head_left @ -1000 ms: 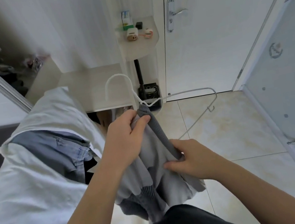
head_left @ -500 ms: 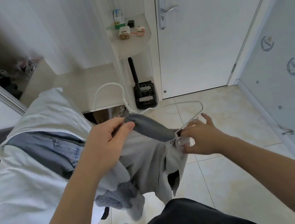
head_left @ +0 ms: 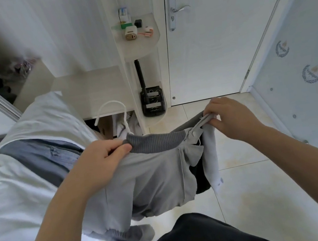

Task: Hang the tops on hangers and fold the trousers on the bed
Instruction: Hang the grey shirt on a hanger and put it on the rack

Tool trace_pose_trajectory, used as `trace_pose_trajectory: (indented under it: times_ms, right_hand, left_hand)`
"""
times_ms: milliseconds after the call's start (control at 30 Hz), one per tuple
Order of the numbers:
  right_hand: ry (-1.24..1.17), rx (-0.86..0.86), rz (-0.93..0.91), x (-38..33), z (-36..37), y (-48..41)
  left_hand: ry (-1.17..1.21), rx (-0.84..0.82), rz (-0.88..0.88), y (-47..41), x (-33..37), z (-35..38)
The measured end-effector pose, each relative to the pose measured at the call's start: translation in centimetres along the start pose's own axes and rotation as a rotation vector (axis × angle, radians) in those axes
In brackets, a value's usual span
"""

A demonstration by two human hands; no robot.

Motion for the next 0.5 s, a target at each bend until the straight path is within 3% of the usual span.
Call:
trace_pose_trajectory:
  times_ms: [100,200,333,500]
  right_hand:
    - [-0.221,-0.010,-0.056,-4.1,-2.8,-1.6]
    - [-0.290,-0.087,-0.198,-9.3,-3.9,-2.3]
    - [-0.395,-0.307,-0.112,-10.7,-4.1,-2.4]
    - [-0.195,-0.253,0.022,-6.5,-5.2,-3.0]
  left_hand:
    - [-0.087,-0.015,0.049,-1.0,1.0,2.4]
    - [-0.063,0.037,0.155,-1.3,3.3,4.9]
    - [-0.010,0.316,0.186,-2.0,3.8,3.9]
    - [-0.084,0.434,0.112,-2.4,0.9,1.0]
Point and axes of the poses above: each hand's wrist, its own y-axis away from the middle knuckle, its own z-axis out of the palm, x = y × z, the point moved 3 cm from there along -y, towards the middle knuckle, and after that the axes turned 10 degrees about x, right-handed, at the moved point
